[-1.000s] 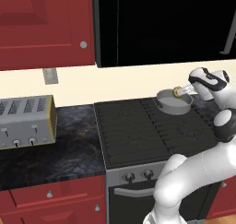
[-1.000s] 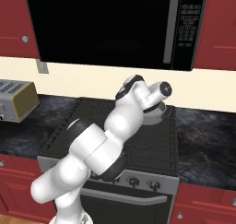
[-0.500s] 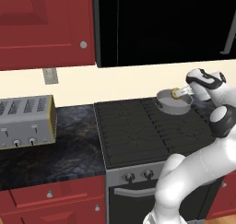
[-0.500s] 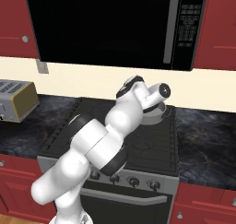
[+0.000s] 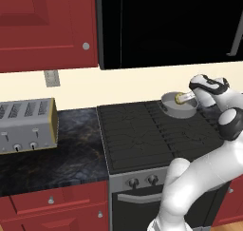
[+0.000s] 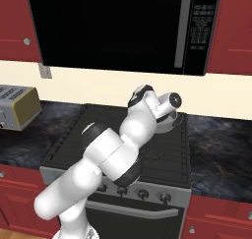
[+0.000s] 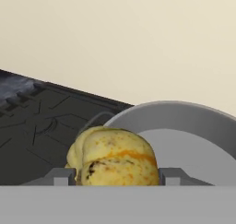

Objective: Turn on the burner for the pot on the stove. Wait thirty seconds for the pot to heat up. Then add the squash to the pot.

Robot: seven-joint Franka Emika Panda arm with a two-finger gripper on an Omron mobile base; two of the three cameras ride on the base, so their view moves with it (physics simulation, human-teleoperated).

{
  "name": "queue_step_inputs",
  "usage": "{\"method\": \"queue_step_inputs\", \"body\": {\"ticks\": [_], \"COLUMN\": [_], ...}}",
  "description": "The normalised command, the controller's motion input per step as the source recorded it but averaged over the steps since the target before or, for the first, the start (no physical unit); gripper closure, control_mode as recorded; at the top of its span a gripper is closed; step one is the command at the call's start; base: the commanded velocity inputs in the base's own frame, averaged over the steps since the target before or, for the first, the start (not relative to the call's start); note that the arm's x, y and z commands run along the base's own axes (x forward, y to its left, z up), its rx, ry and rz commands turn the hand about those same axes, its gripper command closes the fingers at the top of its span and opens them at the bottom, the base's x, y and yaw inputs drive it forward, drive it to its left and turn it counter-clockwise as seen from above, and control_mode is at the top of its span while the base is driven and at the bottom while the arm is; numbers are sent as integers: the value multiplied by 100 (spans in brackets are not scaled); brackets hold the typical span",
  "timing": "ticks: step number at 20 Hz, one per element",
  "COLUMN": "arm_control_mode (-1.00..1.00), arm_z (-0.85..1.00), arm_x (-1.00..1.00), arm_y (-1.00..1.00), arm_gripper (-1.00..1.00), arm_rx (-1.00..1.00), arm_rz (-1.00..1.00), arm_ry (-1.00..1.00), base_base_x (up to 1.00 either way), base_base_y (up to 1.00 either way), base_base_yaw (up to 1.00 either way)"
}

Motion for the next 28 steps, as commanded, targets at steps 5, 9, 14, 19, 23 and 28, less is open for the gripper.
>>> {"method": "queue_step_inputs", "body": {"ticks": [5,9,14,19,23,28], "arm_control_mode": [-100,-100,-100,-100,-100,-100], "arm_z": [-18,-21,-20,-6,0,-12], "arm_x": [18,9,12,24,24,21], "arm_y": [-3,-1,0,0,-6,-9], "arm_gripper": [100,100,100,100,100,100], "arm_rx": [0,0,0,0,0,0], "arm_rz": [-2,-4,-5,-4,-5,-5], "arm_ry": [2,13,14,10,4,0], "base_base_x": [0,0,0,0,0,0], "base_base_y": [0,0,0,0,0,0], "base_base_yaw": [0,0,0,0,0,0]}}
